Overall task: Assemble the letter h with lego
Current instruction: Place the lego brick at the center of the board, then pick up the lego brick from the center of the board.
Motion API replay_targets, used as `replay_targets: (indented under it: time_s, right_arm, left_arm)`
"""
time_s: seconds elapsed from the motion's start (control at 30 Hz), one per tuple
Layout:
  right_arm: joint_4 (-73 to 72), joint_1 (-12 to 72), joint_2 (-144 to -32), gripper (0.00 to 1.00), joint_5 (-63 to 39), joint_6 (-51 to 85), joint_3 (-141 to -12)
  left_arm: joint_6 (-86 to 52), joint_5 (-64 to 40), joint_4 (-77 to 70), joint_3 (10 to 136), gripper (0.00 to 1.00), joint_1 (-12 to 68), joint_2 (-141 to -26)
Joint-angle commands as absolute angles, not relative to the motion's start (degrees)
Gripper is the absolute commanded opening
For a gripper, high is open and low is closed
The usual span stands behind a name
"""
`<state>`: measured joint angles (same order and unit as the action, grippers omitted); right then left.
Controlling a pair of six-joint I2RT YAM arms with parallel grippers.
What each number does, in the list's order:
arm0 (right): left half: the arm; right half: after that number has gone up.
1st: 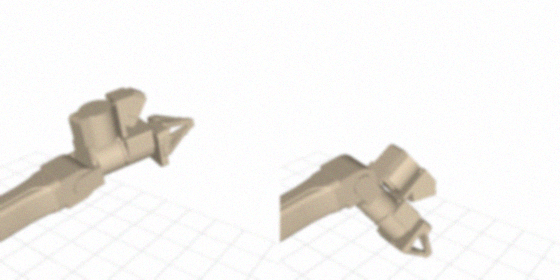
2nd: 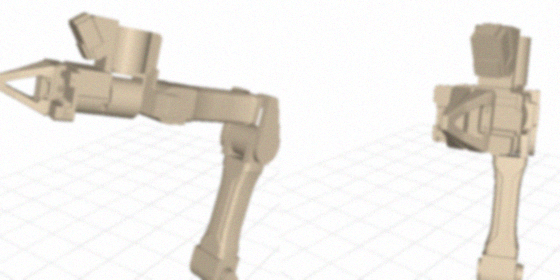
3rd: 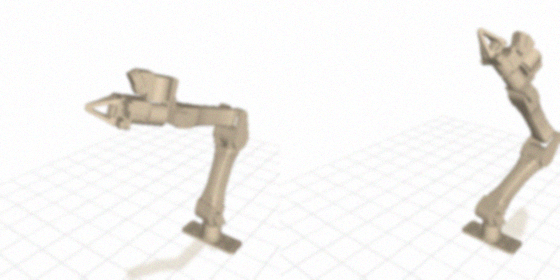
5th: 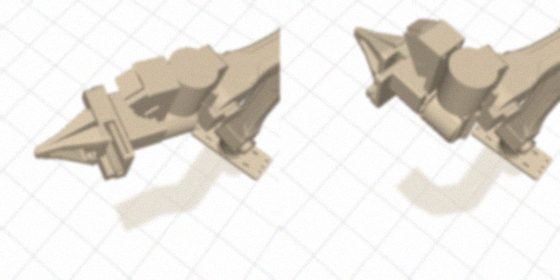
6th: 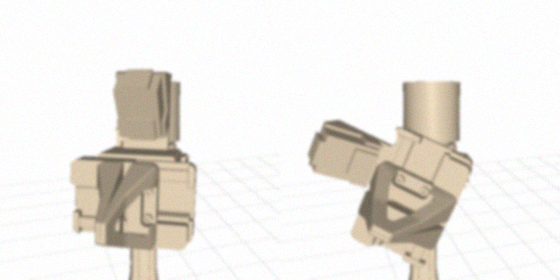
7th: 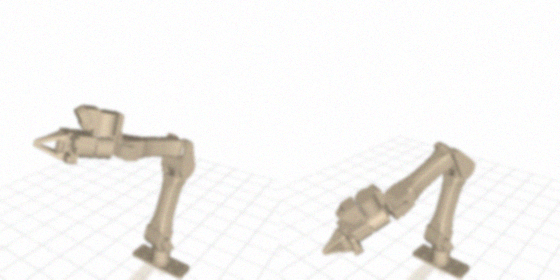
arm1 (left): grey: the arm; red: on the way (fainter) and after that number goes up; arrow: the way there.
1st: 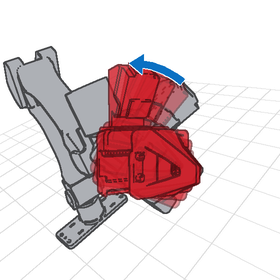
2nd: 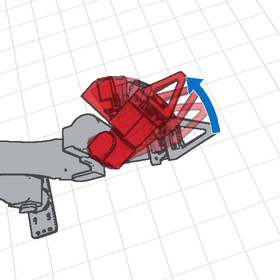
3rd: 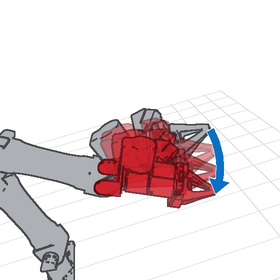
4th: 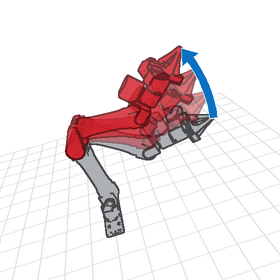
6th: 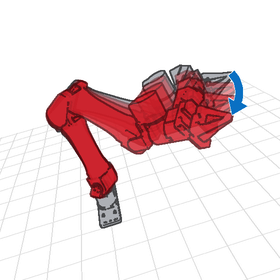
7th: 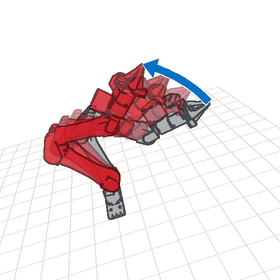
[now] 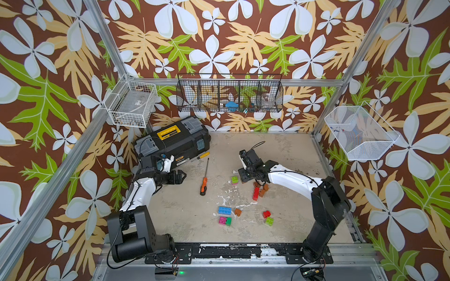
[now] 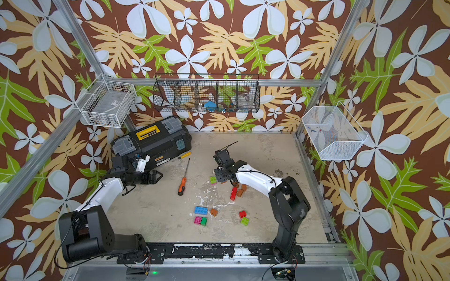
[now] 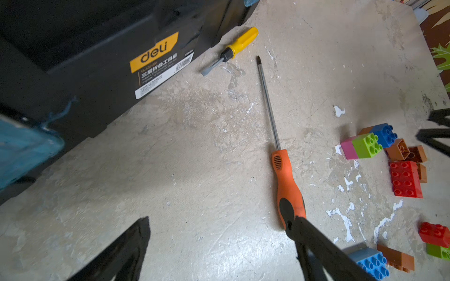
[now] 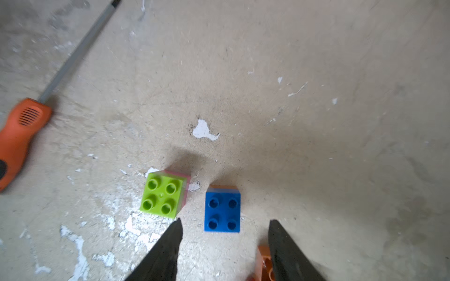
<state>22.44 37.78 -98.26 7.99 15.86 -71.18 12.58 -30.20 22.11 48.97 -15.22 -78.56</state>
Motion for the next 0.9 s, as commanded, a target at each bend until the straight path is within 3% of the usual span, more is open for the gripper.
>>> replay_targets:
  time_s: [0.0,0.17,0.2,0.3,0.43,0.6,0.87]
  right_arm:
    - [23.21,37.69,-91.27,0.61,13.63,18.22,-67.68]
    - [25.95,37.60,-74.34,0.64,23.60,33.11,-56.88]
    - [26.27,37.55,-70.81,0.65,22.52,36.23,-53.50]
    - [28.05,37.62,-59.73,0.54,20.62,48.89,-42.82]
    - [26.42,37.53,-51.01,0.53,11.90,56.54,-30.33]
    - [25.25,37.53,-54.68,0.54,1.01,54.40,-27.56]
    - [35.27,37.75,-69.81,0.59,-2.17,45.98,-37.49]
  left_arm:
    - [13.86,-30.42,22.07,49.13,0.95,-15.42,-77.78]
    - [14.98,-30.03,22.49,49.47,0.96,-15.38,-78.23]
    - [15.18,-29.65,22.63,49.57,0.96,-15.39,-78.38]
    - [15.28,-28.62,22.62,49.75,0.96,-15.38,-78.74]
    - [15.12,-27.20,22.72,49.61,0.96,-15.42,-79.35]
    - [14.86,-25.89,22.73,48.96,0.95,-15.38,-80.37]
    - [14.76,-24.57,22.56,48.86,0.95,-15.46,-81.78]
